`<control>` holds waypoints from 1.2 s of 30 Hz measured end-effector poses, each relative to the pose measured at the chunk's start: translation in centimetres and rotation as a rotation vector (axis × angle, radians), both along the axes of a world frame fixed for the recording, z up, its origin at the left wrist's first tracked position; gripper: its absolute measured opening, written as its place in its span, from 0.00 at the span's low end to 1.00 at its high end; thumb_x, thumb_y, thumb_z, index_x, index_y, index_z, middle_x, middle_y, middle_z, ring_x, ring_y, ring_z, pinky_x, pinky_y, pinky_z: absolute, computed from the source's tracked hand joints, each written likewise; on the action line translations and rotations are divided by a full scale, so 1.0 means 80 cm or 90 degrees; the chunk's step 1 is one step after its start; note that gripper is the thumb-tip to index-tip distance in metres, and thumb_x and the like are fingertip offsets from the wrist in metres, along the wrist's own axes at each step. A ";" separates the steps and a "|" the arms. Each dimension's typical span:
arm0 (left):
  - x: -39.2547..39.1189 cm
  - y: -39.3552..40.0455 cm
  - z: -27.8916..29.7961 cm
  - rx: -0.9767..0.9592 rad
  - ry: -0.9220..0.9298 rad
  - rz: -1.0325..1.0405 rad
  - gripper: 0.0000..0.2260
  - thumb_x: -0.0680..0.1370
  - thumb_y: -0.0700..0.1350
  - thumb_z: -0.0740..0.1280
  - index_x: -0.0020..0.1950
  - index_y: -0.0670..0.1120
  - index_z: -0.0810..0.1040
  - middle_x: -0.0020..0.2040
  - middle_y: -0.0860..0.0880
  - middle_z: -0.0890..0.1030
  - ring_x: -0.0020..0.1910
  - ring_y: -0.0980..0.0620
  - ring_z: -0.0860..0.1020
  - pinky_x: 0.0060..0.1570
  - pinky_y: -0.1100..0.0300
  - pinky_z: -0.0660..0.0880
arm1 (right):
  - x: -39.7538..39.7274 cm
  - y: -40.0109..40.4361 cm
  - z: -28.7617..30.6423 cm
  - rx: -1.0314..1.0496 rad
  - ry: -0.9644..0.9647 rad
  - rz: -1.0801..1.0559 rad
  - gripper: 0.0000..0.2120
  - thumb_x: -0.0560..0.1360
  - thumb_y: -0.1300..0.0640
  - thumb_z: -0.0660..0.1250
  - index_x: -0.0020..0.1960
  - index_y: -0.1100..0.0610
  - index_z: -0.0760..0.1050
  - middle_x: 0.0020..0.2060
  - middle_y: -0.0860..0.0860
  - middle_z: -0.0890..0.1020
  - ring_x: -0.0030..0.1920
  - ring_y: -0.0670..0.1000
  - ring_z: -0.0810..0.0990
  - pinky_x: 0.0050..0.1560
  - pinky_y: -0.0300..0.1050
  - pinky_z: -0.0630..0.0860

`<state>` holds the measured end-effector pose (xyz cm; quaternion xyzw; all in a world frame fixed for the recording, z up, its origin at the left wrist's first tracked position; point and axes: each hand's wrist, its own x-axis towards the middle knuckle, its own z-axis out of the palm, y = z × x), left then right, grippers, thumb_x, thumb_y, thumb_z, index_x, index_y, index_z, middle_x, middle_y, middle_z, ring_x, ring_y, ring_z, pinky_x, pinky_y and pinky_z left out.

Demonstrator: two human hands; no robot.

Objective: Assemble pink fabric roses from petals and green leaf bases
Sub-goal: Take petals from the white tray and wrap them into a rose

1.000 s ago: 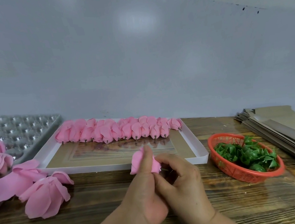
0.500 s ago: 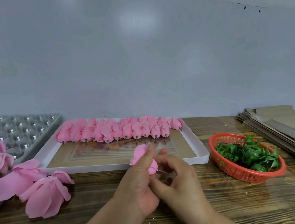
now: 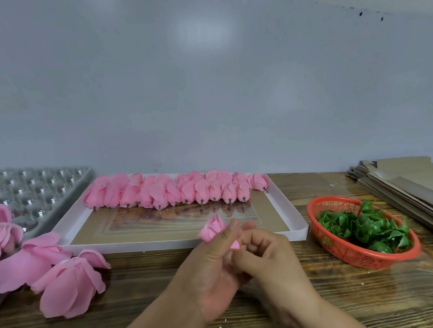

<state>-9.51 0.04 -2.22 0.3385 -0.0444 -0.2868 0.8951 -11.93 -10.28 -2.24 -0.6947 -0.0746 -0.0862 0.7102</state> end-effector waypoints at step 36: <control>-0.002 0.009 0.010 0.169 -0.156 0.004 0.28 0.55 0.56 0.80 0.48 0.41 0.85 0.44 0.41 0.78 0.44 0.45 0.74 0.47 0.54 0.71 | -0.001 -0.005 -0.003 0.052 -0.004 0.091 0.16 0.63 0.56 0.72 0.34 0.69 0.74 0.28 0.59 0.72 0.33 0.54 0.68 0.38 0.51 0.67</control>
